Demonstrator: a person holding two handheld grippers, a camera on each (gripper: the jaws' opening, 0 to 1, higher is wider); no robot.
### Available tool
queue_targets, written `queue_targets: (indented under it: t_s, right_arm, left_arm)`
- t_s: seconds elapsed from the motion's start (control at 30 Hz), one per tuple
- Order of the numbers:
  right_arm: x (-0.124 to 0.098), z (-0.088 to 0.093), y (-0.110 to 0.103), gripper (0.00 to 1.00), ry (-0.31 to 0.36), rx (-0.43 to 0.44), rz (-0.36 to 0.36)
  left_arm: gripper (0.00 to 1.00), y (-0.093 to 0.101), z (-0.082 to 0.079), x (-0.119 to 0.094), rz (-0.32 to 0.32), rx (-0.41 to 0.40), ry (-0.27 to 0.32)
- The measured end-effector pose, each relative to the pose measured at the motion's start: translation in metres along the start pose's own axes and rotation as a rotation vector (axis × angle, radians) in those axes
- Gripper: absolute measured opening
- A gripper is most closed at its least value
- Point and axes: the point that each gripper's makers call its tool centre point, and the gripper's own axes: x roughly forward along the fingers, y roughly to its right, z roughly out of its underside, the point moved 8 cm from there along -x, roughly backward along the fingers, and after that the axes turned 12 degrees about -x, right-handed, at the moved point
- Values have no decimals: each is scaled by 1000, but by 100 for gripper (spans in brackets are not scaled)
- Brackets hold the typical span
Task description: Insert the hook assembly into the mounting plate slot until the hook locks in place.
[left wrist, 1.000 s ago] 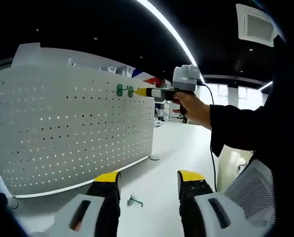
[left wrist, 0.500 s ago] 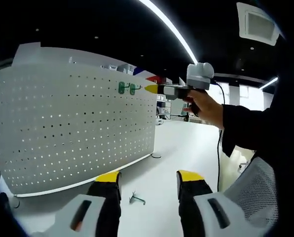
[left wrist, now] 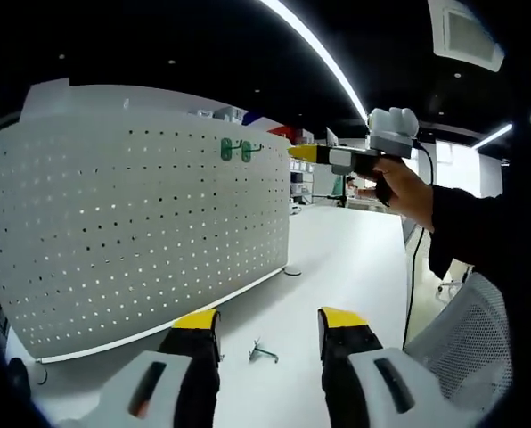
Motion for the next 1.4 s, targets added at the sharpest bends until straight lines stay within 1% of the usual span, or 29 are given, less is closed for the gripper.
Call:
queue_targets:
  t_s: [0.33,0.5,0.7,0.93,1.13,1.4]
  right_arm:
    - [-31,-2,-10,38,1,-16,-35]
    - [-43,1,-14,39,-7,-16,-52]
    - [-55,3,-21,39,-20,-7,-70]
    - [-59,4,-20,39,-24,4,-66]
    - [-60,7,-20,39,-35,7,-66]
    - [-60,16,-18,39,-64,10,-61]
  left_arm:
    - [43,-21,-4,17,-20,41,-54]
    - [41,-34,-2,29,-30,48,-85]
    - [39,-48,6,45,-41,65,-145]
    - [37,-64,18,64,-52,82,-211]
    - [33,-79,30,81,-74,96,-269]
    - [28,-91,40,96,-88,102,-305]
